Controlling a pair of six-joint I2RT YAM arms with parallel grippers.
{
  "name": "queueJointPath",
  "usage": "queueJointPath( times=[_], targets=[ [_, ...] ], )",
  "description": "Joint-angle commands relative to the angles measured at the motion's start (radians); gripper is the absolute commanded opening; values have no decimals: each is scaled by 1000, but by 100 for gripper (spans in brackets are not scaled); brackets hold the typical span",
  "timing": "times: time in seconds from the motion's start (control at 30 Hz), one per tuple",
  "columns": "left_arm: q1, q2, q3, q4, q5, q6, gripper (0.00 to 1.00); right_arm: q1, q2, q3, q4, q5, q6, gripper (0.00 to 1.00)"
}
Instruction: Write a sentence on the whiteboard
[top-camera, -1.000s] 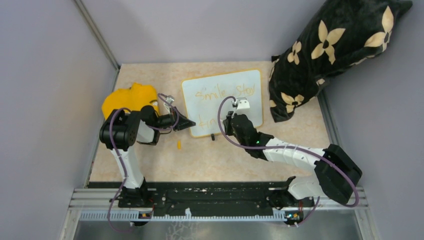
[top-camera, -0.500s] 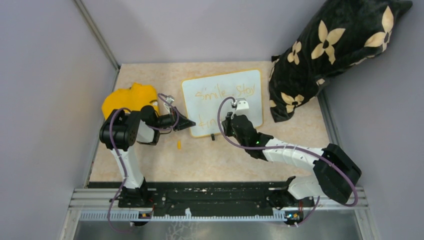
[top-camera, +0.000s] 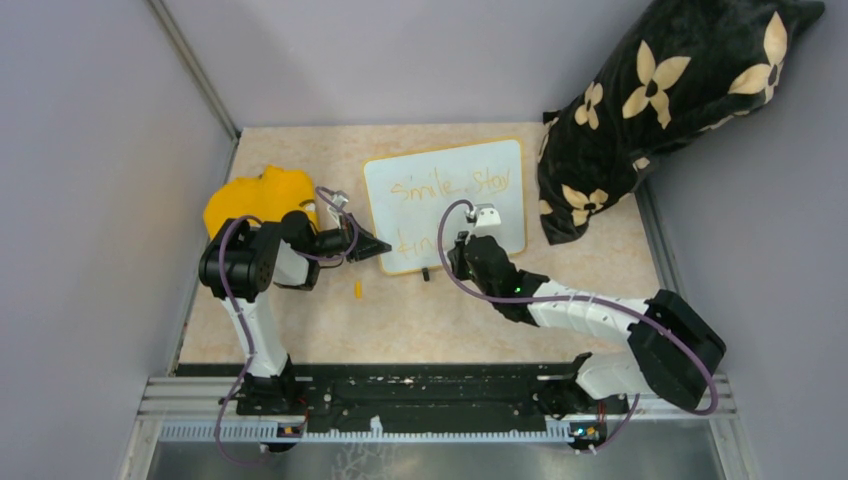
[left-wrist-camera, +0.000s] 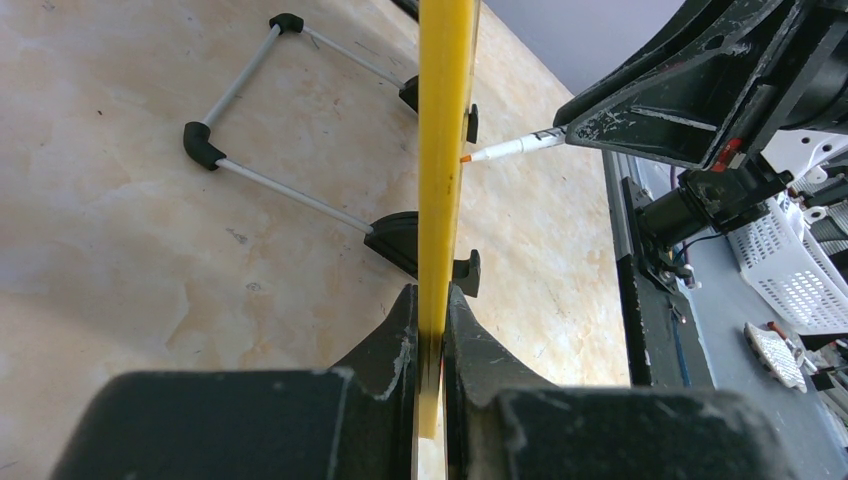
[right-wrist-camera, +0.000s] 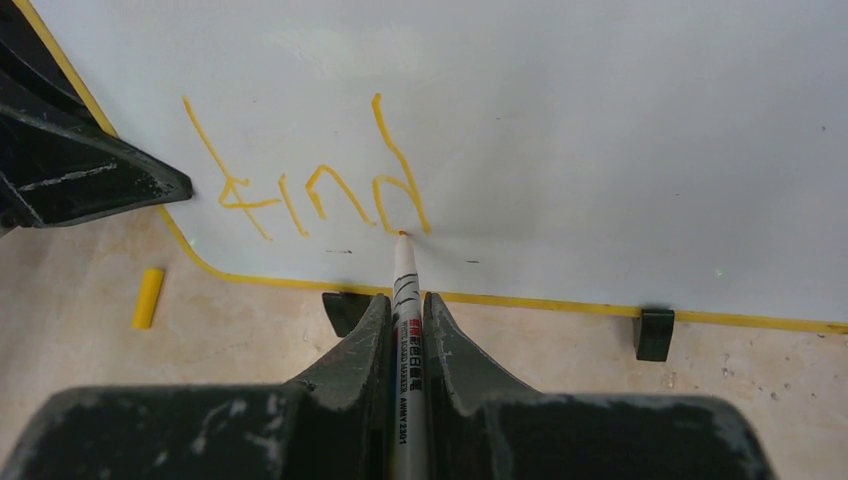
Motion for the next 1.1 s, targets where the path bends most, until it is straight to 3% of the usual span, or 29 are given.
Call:
queueJointPath(
  times=[0.0, 0.3, 0.5, 0.87, 1.07],
  targets=[
    [3, 35, 7, -69, -40, 11, 0, -4, -37, 7, -11, 83, -13, 0],
    [3, 35, 7, -71, -40, 12, 0, -22, -69, 4, -17, 76, -23, 0],
    [2, 35, 7, -70, -39, 12, 0, -23, -198, -90, 135, -56, -56, 0],
    [3, 37, 8, -70, -39, 11, 0, -21, -310, -130, 52, -50, -79, 0],
    [3, 34, 8, -69, -37, 12, 0, 98, -239, -60, 83, 15, -147, 0]
  ],
)
